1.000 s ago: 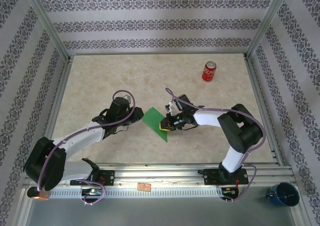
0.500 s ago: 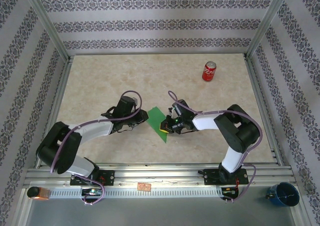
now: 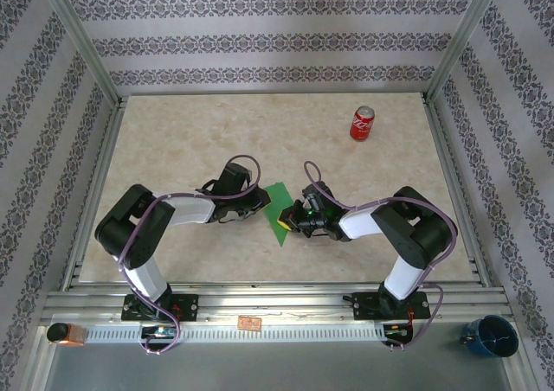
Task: Fold a paper plane with a square sheet of paper (pick it up from the middle)
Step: Fold the wing for the fifth time at the center of the table.
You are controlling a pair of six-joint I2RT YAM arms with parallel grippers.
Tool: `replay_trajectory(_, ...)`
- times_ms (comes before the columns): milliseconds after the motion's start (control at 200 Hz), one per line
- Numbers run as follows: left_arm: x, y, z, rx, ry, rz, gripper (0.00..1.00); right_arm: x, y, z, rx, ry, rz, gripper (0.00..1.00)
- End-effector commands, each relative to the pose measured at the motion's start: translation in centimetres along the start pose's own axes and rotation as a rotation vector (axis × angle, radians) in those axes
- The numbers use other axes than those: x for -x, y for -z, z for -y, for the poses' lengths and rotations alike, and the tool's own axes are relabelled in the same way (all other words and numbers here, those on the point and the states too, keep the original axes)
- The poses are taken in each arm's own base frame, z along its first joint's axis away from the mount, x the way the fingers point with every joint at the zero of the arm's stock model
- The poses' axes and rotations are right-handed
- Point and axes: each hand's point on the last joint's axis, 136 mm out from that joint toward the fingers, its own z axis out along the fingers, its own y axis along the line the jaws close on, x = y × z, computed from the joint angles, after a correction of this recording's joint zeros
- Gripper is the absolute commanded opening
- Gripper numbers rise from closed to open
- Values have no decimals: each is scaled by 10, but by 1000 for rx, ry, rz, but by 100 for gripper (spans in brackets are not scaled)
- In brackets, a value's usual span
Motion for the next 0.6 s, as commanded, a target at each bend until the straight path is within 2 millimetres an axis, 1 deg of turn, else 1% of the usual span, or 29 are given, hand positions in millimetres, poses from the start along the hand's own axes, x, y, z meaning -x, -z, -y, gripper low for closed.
replay_trajectory(0, 4, -6, 11, -22, 4, 4, 14, 4, -2, 20, -57, -37, 22, 9)
replay_trajectory(80, -1, -10, -3, 27, 16, -16, 11, 6, 0, 4, -25, 22, -11, 15)
replay_trajectory(165, -5, -12, -18, 69, 27, -25, 10, 17, 12, -5, -16, 75, 15, 19)
replay_trajectory(275, -9, -10, -29, 92, 30, -21, 10, 34, 36, -4, -89, 142, 82, 25)
replay_trajectory(345, -11, -11, -32, 94, 25, -27, 10, 42, 45, -1, -132, 178, 75, 28)
replay_trajectory(395, -13, -13, -33, 93, 21, -37, 10, 46, 46, -1, -121, 181, 48, 28)
replay_trajectory(495, -15, -17, -30, 63, 3, -58, 10, 49, 44, -5, -70, 158, -18, 30)
replay_trajectory(595, -16, -17, -32, 77, -2, -67, 10, 54, 41, -3, -61, 136, -33, 33)
